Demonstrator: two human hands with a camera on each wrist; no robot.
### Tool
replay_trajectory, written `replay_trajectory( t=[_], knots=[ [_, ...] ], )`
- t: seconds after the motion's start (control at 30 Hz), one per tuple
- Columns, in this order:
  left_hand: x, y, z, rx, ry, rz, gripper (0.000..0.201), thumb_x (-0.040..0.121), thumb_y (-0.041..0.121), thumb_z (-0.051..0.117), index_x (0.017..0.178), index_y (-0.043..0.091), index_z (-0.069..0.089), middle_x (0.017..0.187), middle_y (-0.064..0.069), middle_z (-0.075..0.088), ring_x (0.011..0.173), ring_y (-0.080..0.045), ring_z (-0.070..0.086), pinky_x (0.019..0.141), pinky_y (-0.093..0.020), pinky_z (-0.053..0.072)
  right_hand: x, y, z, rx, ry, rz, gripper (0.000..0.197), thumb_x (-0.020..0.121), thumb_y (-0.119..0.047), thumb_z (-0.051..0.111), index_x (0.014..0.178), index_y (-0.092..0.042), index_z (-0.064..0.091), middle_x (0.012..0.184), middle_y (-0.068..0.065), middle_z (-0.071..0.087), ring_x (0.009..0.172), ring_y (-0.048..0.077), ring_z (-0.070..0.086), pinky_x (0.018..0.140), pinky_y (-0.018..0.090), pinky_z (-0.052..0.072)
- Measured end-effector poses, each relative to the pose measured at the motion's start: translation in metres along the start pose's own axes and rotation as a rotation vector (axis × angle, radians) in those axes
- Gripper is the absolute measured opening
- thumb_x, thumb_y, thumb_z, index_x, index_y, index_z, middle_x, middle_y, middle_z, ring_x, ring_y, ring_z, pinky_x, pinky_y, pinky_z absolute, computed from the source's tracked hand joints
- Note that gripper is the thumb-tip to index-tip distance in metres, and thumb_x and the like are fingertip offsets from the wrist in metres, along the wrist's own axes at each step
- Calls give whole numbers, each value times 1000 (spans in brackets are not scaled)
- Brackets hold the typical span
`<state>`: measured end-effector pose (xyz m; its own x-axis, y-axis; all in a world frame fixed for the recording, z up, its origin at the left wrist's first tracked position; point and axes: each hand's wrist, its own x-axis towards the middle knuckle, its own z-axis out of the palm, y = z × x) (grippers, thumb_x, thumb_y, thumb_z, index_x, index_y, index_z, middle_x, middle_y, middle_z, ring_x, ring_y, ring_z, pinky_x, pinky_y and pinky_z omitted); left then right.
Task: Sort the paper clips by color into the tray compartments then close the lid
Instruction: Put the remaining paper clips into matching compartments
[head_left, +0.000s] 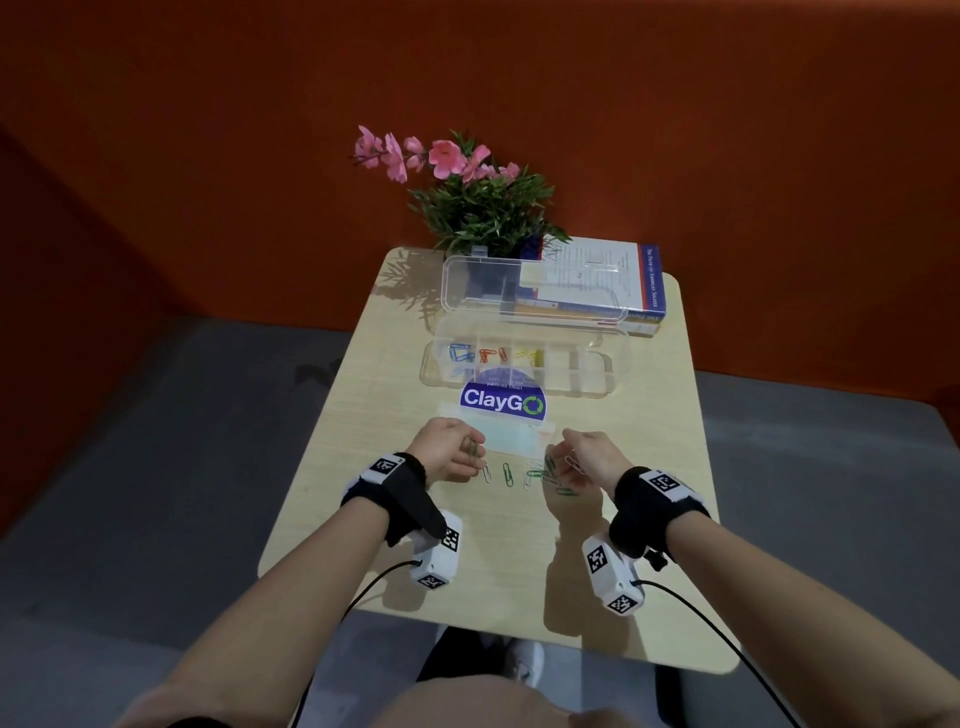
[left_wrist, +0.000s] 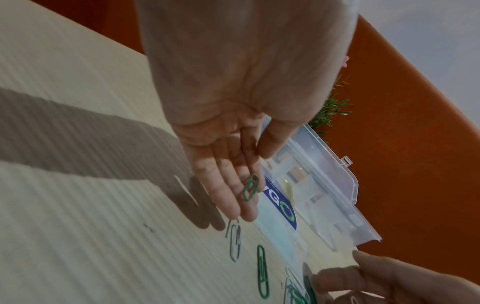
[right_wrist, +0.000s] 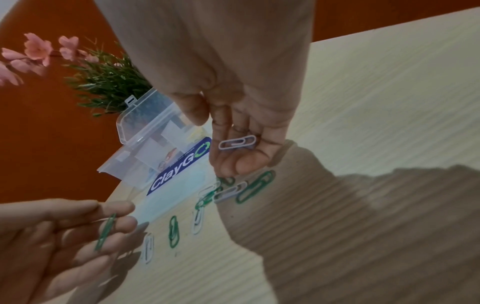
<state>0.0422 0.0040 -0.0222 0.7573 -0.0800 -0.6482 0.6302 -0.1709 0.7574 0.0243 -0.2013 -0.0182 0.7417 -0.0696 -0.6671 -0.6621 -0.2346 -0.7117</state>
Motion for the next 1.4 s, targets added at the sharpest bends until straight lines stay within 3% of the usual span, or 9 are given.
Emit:
replay_trajectory(
  t=[0.17,0.33,0.67,0.8,0.9,1.03,1.17,1.3,1.4],
  knots=[
    [4,-4,0,5,11,-36,22,96,15,43,84,7,59,71,-10,61,62,-21,61,58,-28,49,0,3,-5,-246,-19,-94,20,86,-20,56,67,-14,58,60,1,55,52,15,46,48,22,36],
    [5,-4,4,44,27,-29,25,97,18,43,83,7,60,72,-10,61,61,-21,59,55,-27,48,-4,14,-3,-719,-14,-205,9,74,-17,63,83,-14,62,88,3,66,84,23,61,70,23,45],
    [3,-7,1,69,54,-12,18,96,13,45,85,6,58,73,-11,59,58,-20,58,52,-25,46,0,16,-8,-642,48,-173,13,77,-15,56,67,-24,55,86,4,65,83,24,60,68,25,42],
    [5,-9,-1,427,152,148,16,84,-3,51,90,6,64,75,-9,61,67,-24,59,63,-30,48,-2,17,-9,-623,34,-183,12,67,-20,67,74,-19,57,84,3,66,80,23,60,58,26,43],
    [4,-6,0,805,195,278,17,85,7,55,92,10,69,100,-7,69,95,-24,64,80,-30,50,1,19,-5,-652,33,-211,15,70,-17,66,70,-22,52,89,6,67,86,27,63,69,28,47],
    [0,-6,9,1098,261,380,18,89,20,54,99,14,68,113,-3,59,115,-22,47,88,-35,49,4,19,-3,-715,3,-207,7,73,-16,61,73,-21,56,94,7,67,88,27,62,69,28,44],
    [-2,-7,17,1159,211,404,20,88,24,58,105,14,63,114,-5,56,111,-23,51,89,-36,49,8,15,-7,-488,19,-157,6,79,-17,59,73,-16,58,79,3,62,75,22,56,64,27,41],
    [-3,-9,24,1118,110,292,28,80,24,67,104,13,58,108,-8,60,99,-27,59,81,-36,48,6,6,-11,-46,-74,-74,12,81,-3,60,69,-6,57,80,18,62,56,18,45,50,25,34],
    [-2,-9,26,1116,88,273,25,79,18,69,99,12,56,109,-9,58,99,-28,58,82,-36,49,-2,0,-8,260,-130,-28,15,83,6,55,71,-3,54,73,20,60,48,18,55,43,20,42]
  ],
)
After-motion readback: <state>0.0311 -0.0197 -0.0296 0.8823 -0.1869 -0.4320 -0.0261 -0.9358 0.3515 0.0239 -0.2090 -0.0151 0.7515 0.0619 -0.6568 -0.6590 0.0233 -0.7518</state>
